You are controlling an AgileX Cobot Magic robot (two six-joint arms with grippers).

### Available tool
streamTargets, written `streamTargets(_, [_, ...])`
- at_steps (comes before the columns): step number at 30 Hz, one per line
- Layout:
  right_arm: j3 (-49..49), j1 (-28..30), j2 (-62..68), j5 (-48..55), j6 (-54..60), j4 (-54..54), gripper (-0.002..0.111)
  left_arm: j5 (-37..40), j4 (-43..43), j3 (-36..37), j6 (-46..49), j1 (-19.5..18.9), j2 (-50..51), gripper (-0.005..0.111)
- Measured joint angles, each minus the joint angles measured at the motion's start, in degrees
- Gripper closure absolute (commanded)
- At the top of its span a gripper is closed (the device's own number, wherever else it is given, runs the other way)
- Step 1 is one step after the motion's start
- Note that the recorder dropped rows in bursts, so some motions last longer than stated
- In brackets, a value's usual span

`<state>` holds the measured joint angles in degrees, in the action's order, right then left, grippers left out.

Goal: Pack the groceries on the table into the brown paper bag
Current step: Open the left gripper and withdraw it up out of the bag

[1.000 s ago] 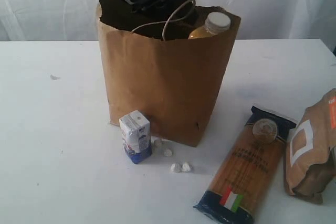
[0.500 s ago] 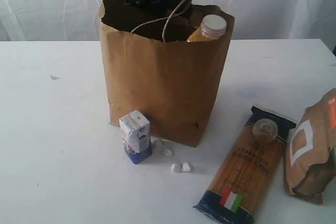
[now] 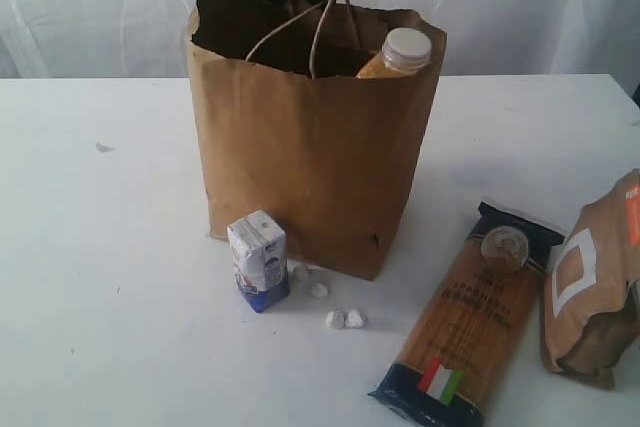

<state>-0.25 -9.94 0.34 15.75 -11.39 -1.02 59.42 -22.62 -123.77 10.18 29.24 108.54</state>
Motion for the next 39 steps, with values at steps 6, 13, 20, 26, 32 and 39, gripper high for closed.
streamTargets(6, [0.00,0.00,0.00,0.00,0.00,0.00,0.108,2.03,6.47,0.00,-2.34,0.00,-1.60,0.107])
streamTargets(13, [0.00,0.00,0.00,0.00,0.00,0.00,0.108,2.72,12.47,0.00,-4.35,0.00,-4.00,0.107])
streamTargets(20, [0.00,0.00,0.00,0.00,0.00,0.00,0.108,2.85,17.41,0.00,-6.57,0.00,-7.34,0.107])
streamTargets(26, [0.00,0.00,0.00,0.00,0.00,0.00,0.108,4.09,19.52,0.00,-7.12,0.00,-10.87,0.107])
streamTargets(32, [0.00,0.00,0.00,0.00,0.00,0.00,0.108,5.11,24.77,3.79,-8.85,0.00,-16.86,0.107])
streamTargets(39, [0.00,0.00,0.00,0.00,0.00,0.00,0.108,-5.58,30.41,27.21,-12.50,0.00,-31.65,0.107])
